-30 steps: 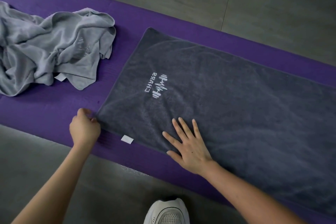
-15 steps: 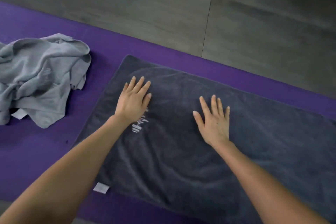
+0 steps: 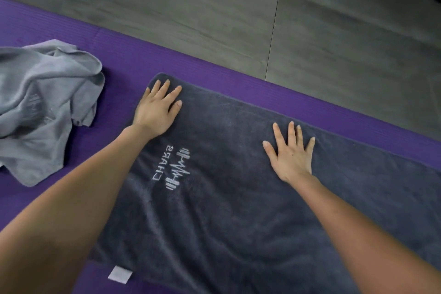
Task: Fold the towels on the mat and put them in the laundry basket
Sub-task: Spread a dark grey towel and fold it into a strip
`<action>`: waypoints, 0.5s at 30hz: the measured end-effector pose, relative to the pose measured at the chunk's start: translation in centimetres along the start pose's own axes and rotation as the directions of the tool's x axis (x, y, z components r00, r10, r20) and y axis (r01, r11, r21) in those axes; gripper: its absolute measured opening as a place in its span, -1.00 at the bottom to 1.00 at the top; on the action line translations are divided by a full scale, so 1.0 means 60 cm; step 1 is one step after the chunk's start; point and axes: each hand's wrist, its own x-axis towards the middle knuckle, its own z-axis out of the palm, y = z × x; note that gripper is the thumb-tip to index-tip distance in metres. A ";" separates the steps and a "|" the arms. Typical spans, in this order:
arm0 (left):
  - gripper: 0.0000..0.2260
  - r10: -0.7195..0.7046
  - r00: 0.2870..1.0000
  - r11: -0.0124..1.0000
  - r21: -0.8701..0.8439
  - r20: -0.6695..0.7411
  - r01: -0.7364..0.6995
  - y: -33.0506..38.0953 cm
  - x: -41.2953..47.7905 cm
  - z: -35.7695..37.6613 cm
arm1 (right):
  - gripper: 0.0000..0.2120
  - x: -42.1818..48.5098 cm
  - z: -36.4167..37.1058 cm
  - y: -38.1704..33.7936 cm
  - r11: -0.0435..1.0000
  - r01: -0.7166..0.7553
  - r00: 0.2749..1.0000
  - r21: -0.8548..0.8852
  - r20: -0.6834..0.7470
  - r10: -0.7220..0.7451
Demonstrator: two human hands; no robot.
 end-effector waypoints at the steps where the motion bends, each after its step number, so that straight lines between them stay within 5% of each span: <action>1: -0.58 -0.031 0.996 0.997 -0.075 -0.084 0.025 -0.003 -0.019 -0.011 | -0.36 -0.007 -0.004 -0.009 1.000 0.000 0.998 0.005 -0.063 0.000; 4: -0.68 -0.239 0.924 0.971 -0.092 -0.300 0.221 -0.019 -0.116 -0.040 | -0.40 -0.056 -0.011 -0.071 0.984 0.132 0.940 0.120 -0.330 -0.086; 7: -0.68 -0.447 0.876 0.894 -0.059 -0.182 0.444 -0.045 -0.226 -0.056 | -0.54 -0.122 -0.004 -0.150 0.908 0.364 0.851 0.208 -0.470 -0.233; 11: -0.74 -0.525 0.850 0.843 -0.112 0.033 0.525 -0.076 -0.324 -0.054 | -0.60 -0.192 -0.005 -0.233 0.778 0.464 0.866 0.424 -0.402 -0.297; 15: -0.90 -0.459 0.886 0.857 -0.230 0.065 0.461 -0.054 -0.361 -0.077 | -0.67 -0.237 -0.044 -0.283 0.598 0.265 0.964 0.756 -0.203 -0.171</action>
